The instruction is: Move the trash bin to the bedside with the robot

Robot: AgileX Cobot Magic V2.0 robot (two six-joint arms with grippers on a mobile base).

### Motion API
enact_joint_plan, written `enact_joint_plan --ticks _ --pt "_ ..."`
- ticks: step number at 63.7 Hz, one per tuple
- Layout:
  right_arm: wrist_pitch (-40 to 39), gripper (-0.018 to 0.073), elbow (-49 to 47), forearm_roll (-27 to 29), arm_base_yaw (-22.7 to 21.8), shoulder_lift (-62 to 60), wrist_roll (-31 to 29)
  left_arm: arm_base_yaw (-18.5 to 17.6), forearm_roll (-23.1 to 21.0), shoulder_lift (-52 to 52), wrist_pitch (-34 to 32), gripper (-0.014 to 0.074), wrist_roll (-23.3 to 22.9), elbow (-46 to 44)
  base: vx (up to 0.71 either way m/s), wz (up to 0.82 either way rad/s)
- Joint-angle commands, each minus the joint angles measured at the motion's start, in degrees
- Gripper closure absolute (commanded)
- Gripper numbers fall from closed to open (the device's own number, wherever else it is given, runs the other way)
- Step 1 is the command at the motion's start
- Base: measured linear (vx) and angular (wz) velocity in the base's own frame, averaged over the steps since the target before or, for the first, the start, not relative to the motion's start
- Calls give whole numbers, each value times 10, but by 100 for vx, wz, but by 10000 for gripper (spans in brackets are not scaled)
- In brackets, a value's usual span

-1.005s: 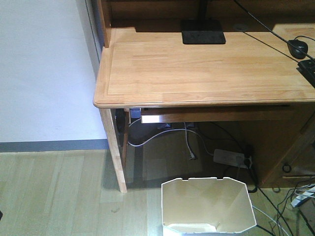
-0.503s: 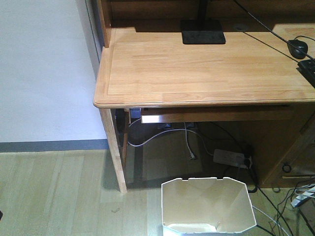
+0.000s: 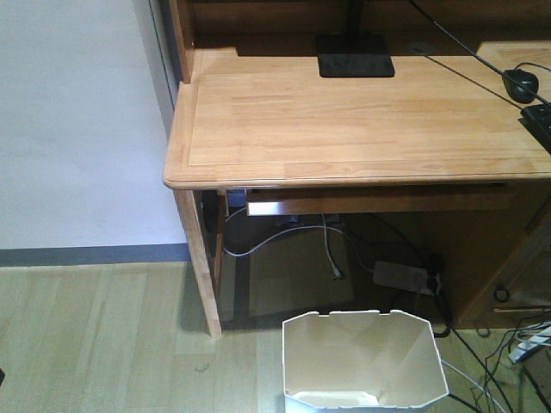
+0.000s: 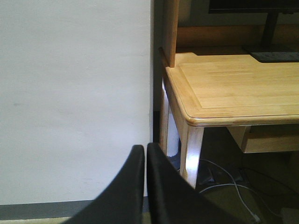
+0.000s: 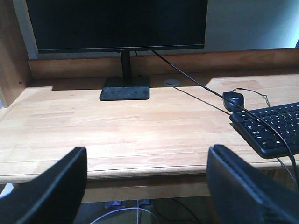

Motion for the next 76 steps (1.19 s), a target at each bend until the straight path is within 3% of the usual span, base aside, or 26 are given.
enact_joint_plan --ticks 1,27,61,76 --pt "-44 28 -21 0 -1 8 -2 -2 -2 -8 -40 602 -3 11 0 0" --pt "157 28 -137 4 -1 167 -1 -2 -2 -8 -40 602 -3 11 0 0" --pt "232 28 -213 -2 -4 470 -6 -2 -2 -8 -40 602 -3 11 0 0" --pt "238 28 -258 33 -65 635 -43 -2 -2 -8 -40 602 -3 11 0 0"
